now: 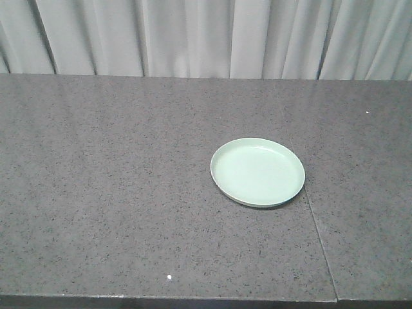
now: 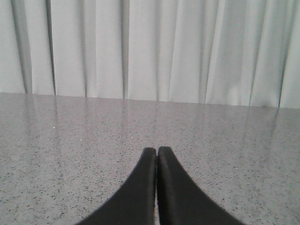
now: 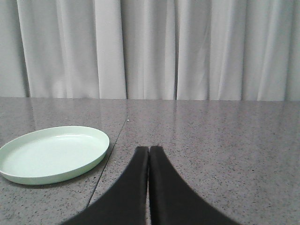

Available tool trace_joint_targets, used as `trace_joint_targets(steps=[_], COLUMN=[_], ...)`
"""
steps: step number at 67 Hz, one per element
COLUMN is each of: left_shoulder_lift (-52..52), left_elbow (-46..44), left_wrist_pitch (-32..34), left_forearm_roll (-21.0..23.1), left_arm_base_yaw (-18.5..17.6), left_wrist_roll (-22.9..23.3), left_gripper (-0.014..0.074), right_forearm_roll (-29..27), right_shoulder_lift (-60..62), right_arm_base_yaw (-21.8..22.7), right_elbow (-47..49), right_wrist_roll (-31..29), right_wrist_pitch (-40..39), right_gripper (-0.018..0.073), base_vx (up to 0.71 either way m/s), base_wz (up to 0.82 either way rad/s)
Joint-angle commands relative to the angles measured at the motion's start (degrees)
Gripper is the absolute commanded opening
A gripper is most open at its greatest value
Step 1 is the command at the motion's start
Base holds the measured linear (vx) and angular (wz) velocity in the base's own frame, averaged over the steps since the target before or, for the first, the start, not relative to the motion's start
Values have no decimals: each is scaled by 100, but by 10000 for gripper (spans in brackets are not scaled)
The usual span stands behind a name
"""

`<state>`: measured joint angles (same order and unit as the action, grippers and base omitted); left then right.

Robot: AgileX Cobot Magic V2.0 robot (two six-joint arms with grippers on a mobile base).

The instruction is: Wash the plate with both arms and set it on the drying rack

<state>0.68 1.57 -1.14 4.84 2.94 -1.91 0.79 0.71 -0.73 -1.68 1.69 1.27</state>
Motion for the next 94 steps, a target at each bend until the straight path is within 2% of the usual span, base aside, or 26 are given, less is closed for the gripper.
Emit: trace_joint_targets(steps=[1,26,40,65,74,84,94], left_shoulder_lift=[78,78,78,78,78,78,78], left_elbow=[-162,-162,-162,-162,-162,-162,-162], left_wrist_pitch=[382,382,382,382,382,382,382], left_forearm_roll=[9,9,9,9,9,9,9], left_arm_base_yaw=[7,7,7,7,7,7,7], left_wrist_roll=[8,8,8,8,8,8,8], left_gripper=[-6,-6,-6,-6,-6,-6,-6], right_forearm_roll=[51,40,-209,-172,-465,-810,-1361], right_shoulder_lift=[19,19,19,-1261,-1955,-2760,-3530], right_arm_base_yaw=[32,32,32,32,32,32,32], right_elbow=[-3,-3,269,2746,3554,4353,4880], right_wrist_roll=[-20,-20,-3,-25,-65,-746,-1447], right_wrist_pitch=[-448,-459,-409,2004,2915,3954,4603], right_gripper=[-4,-4,-2,-1,0,27,165], base_vx=[0,0,0,0,0,0,0], base_wz=[0,0,0,0,0,0,0])
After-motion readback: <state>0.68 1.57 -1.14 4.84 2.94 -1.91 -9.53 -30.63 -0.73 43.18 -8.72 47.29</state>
